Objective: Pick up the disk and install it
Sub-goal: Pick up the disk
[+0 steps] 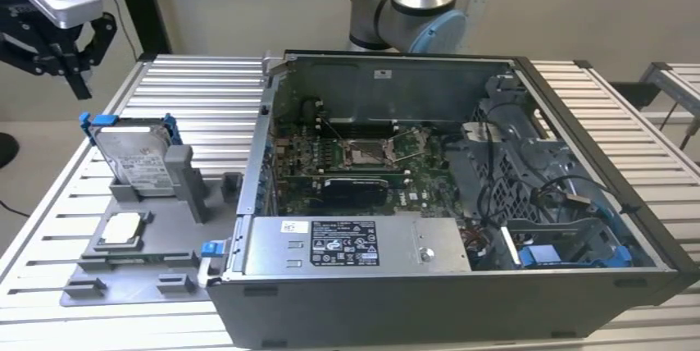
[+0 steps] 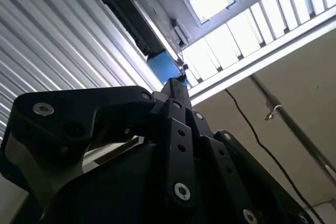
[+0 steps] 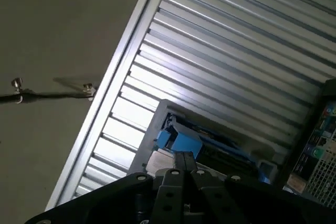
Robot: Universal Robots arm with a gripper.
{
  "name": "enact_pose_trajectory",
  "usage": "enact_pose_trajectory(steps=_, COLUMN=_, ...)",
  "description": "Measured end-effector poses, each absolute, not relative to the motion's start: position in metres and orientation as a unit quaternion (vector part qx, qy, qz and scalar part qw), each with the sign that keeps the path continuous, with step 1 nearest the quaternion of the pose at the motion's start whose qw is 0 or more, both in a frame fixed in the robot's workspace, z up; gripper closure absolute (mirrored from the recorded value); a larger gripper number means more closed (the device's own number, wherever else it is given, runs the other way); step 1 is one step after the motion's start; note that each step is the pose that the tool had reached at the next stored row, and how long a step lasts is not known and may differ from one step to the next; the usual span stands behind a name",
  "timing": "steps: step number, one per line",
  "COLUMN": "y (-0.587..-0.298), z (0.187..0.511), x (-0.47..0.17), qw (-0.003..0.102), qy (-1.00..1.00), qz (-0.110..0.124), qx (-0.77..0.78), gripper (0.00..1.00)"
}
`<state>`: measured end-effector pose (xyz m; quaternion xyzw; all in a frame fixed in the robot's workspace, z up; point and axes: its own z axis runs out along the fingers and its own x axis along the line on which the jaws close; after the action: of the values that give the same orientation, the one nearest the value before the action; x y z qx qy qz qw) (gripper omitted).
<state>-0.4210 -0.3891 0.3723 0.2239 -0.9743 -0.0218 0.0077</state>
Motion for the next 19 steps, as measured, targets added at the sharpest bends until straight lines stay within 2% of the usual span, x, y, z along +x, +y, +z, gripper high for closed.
enact_pose_trajectory(steps=19, y=-0.3891, z=0.3712, x=-0.421, qw=0.001, qy=-0.921, qz=-0.018, qx=0.389, gripper=1.0)
